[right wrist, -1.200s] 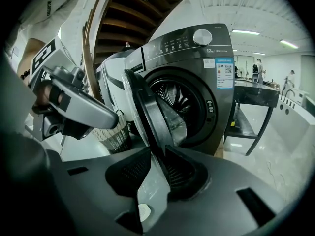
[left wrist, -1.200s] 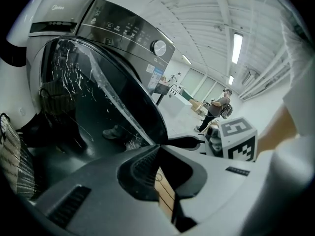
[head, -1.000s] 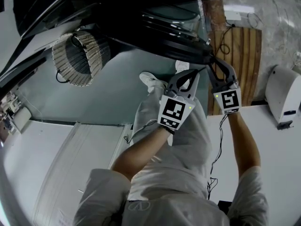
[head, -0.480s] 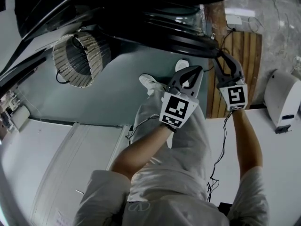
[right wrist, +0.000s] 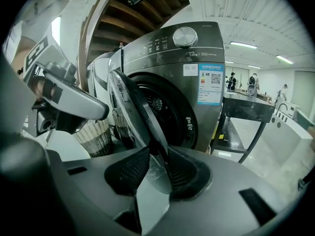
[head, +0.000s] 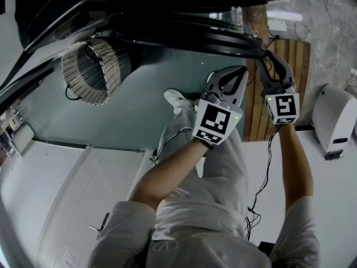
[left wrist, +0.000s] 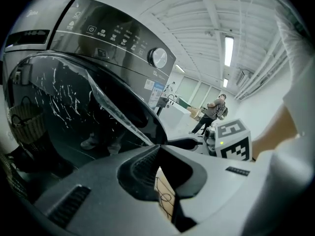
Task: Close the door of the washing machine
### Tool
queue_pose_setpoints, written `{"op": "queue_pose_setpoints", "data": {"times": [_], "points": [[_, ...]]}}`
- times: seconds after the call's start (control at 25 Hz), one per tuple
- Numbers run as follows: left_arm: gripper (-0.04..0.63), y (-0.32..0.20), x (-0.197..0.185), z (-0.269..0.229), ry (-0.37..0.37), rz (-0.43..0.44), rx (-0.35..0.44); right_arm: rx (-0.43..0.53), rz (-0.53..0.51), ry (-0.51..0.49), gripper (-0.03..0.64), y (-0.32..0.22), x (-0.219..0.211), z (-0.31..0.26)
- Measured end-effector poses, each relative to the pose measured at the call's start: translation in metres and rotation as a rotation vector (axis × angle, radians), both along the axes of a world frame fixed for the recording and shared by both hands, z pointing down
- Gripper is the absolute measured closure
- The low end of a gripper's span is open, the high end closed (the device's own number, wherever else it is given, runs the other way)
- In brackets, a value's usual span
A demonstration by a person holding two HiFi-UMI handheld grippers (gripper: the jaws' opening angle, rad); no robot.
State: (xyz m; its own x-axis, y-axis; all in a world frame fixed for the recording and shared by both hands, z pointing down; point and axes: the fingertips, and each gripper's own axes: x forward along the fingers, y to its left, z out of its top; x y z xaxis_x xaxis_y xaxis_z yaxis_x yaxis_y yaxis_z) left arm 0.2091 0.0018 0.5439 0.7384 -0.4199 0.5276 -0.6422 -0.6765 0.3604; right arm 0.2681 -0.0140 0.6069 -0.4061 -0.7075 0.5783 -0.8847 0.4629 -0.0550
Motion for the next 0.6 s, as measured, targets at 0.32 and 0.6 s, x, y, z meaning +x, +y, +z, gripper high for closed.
{"op": "queue_pose_setpoints", "data": {"times": [0.32, 0.6], "points": [[0.594, -0.016, 0.002, 0.0, 0.007, -0.015, 0.016, 0.034, 0.029, 0.019, 0.497, -0.034, 0.013, -0.001], [0.592, -0.032, 0.0, 0.004, 0.006, -0.034, 0.027, 0.06, 0.06, 0.021, 0.495, -0.057, 0.021, -0.001]]}}
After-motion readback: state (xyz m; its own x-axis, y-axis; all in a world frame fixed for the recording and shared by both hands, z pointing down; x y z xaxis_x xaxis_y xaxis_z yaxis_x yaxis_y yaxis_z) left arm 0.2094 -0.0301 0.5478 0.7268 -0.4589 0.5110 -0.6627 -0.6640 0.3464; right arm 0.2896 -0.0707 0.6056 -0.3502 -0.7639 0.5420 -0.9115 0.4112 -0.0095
